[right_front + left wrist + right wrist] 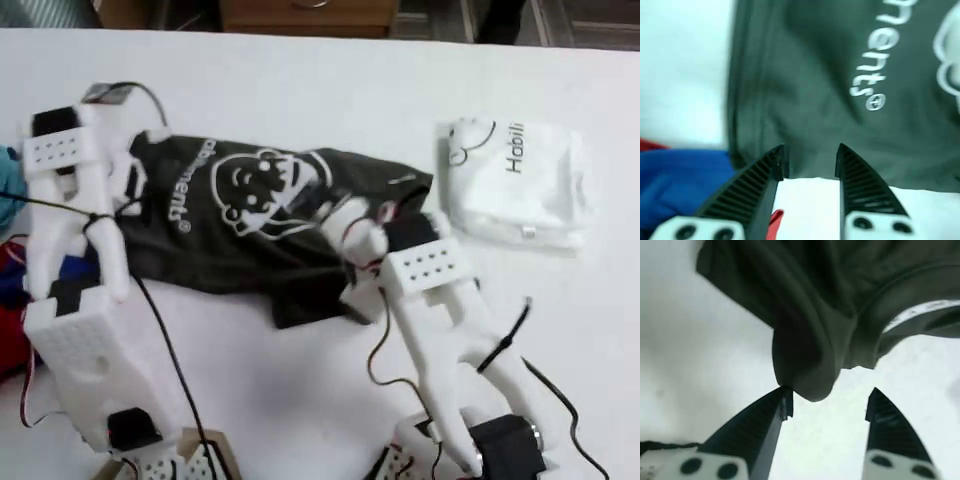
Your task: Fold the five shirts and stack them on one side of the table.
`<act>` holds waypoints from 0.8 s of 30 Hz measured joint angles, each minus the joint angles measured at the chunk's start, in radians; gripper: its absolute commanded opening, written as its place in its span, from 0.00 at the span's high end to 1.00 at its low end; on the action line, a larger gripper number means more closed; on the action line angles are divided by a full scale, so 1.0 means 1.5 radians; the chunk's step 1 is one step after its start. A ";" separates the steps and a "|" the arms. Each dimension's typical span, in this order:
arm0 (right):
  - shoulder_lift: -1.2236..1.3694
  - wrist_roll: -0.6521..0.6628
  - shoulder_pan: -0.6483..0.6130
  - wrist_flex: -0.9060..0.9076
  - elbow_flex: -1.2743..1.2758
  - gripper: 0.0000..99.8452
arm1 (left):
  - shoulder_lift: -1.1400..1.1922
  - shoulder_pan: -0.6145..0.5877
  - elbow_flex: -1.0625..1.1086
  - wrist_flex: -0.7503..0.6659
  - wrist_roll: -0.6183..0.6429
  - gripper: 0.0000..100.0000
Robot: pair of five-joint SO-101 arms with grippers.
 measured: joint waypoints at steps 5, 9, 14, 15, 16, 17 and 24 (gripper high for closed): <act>0.000 0.018 -0.012 0.004 0.005 0.76 | 0.000 0.015 0.065 -0.062 0.000 0.82; -0.021 -0.010 0.023 -0.003 -0.013 0.76 | 0.000 0.014 0.130 -0.113 0.000 0.82; -0.023 -0.073 0.074 -0.085 -0.015 0.76 | 0.000 0.014 0.181 -0.166 0.000 0.82; -0.014 -0.076 0.082 -0.107 -0.015 0.76 | 0.000 0.014 0.192 -0.180 0.000 0.82; -0.001 -0.079 0.090 -0.134 -0.012 0.76 | 0.000 0.014 0.206 -0.194 0.000 0.82; 0.017 -0.081 0.097 -0.163 -0.010 0.76 | 0.000 0.014 0.218 -0.208 0.000 0.82; 0.215 -0.083 0.089 -0.288 -0.066 0.76 | -0.005 0.013 0.266 -0.262 -0.001 0.82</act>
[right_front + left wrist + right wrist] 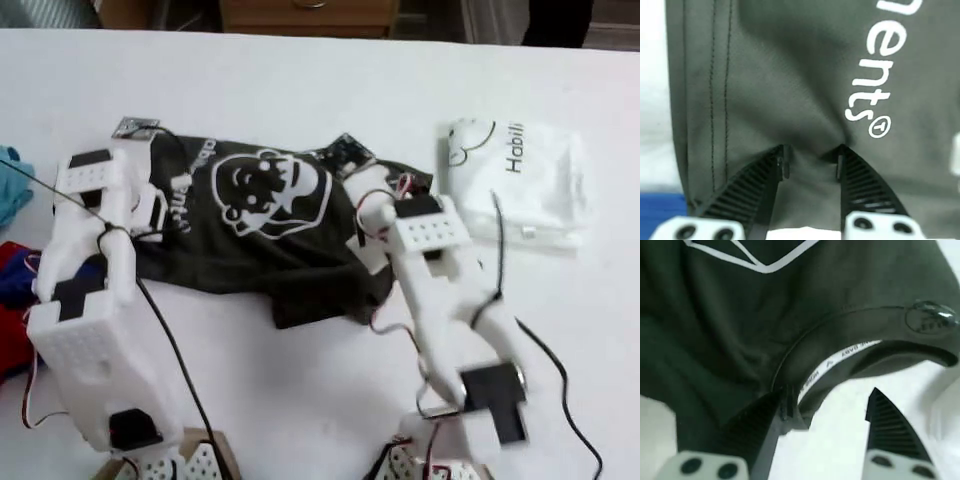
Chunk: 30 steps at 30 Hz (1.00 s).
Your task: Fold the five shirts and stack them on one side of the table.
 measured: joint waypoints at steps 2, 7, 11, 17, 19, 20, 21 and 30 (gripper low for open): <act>0.070 0.000 -0.014 -0.004 -0.046 0.76 | 0.000 0.000 0.001 0.000 0.000 0.82; 0.253 0.000 -0.014 0.004 -0.213 0.81 | 0.000 0.000 0.005 0.000 0.023 0.82; 0.386 0.000 -0.014 0.088 -0.401 0.92 | 0.000 -0.001 0.006 0.000 0.055 0.82; 0.586 0.001 0.003 0.263 -0.735 0.98 | 0.000 -0.001 0.007 -0.001 0.060 0.82; 0.646 0.002 0.010 0.304 -0.846 0.98 | 0.000 -0.001 0.007 -0.001 0.060 0.82; 0.673 0.002 0.017 0.318 -0.901 0.98 | 0.000 -0.001 0.007 -0.001 0.060 0.82; 0.700 0.002 0.025 0.328 -0.957 0.98 | 0.000 -0.001 0.007 -0.001 0.060 0.82; 0.855 0.002 0.075 0.339 -1.348 0.95 | 0.000 0.000 0.007 -0.001 0.060 0.82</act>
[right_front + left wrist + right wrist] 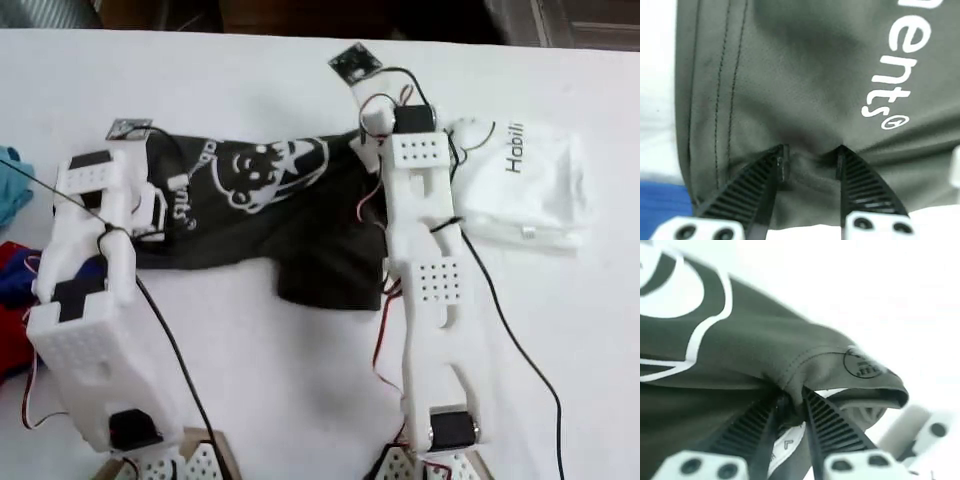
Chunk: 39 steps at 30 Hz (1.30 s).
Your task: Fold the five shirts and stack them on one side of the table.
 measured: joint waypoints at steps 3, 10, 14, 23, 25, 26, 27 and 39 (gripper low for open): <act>0.012 0.000 0.000 0.001 -0.048 0.81 | 0.000 0.000 0.000 0.000 0.000 0.82; 0.003 0.000 0.021 0.093 -0.064 0.68 | -0.004 0.000 0.011 -0.010 0.000 0.82; -0.041 0.000 0.018 0.173 -0.064 0.69 | -0.004 -0.001 0.011 -0.010 0.000 0.82; -0.163 -0.003 0.018 0.183 -0.017 0.95 | -0.004 0.001 0.011 -0.010 0.000 0.82; -0.207 -0.026 0.011 0.183 0.046 0.95 | -0.004 0.001 0.011 -0.010 0.000 0.82; -0.233 -0.043 0.005 0.183 0.087 0.95 | -0.003 0.001 0.011 -0.010 0.000 0.82; -0.261 -0.060 -0.004 0.183 0.133 0.95 | -0.003 0.001 0.011 -0.010 0.000 0.82; -0.645 -0.128 -0.192 0.003 0.889 0.95 | -0.003 0.001 0.011 -0.010 0.000 0.82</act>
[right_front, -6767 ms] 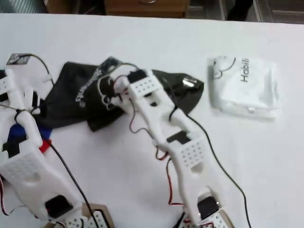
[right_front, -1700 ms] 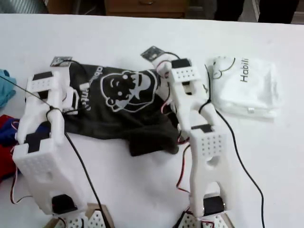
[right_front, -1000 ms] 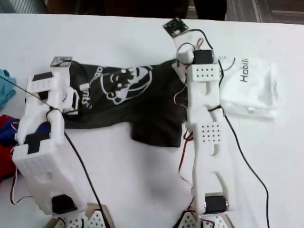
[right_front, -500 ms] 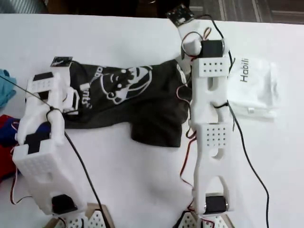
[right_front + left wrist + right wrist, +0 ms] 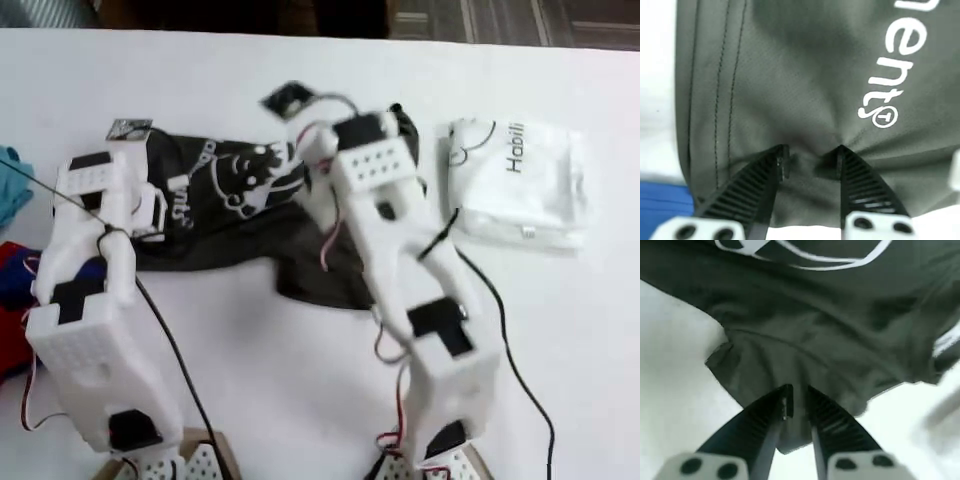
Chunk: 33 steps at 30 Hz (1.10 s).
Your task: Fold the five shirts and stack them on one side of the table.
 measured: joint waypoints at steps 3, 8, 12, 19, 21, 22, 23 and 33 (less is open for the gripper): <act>-0.047 -0.019 -0.042 -0.123 0.195 0.95 | 0.000 0.000 0.000 0.000 0.000 0.82; -0.065 -0.025 -0.091 -0.281 0.377 0.95 | 0.000 0.000 0.000 0.000 0.000 0.82; -0.066 -0.025 -0.118 -0.322 0.406 0.95 | 0.000 0.000 0.000 0.000 0.000 0.82; -0.074 -0.025 -0.124 -0.352 0.407 0.95 | 0.000 0.000 0.000 0.000 0.000 0.82; -0.084 -0.025 -0.123 -0.350 0.407 0.95 | 0.000 0.000 0.000 0.000 0.000 0.82; -0.092 -0.025 -0.123 -0.341 0.407 0.95 | 0.000 0.000 0.000 0.000 0.000 0.82; -0.104 -0.025 -0.123 -0.330 0.407 0.95 | 0.000 0.000 0.000 0.000 0.000 0.82; -0.288 -0.025 -0.052 -0.222 0.438 0.89 | 0.000 0.000 0.000 0.000 0.000 0.82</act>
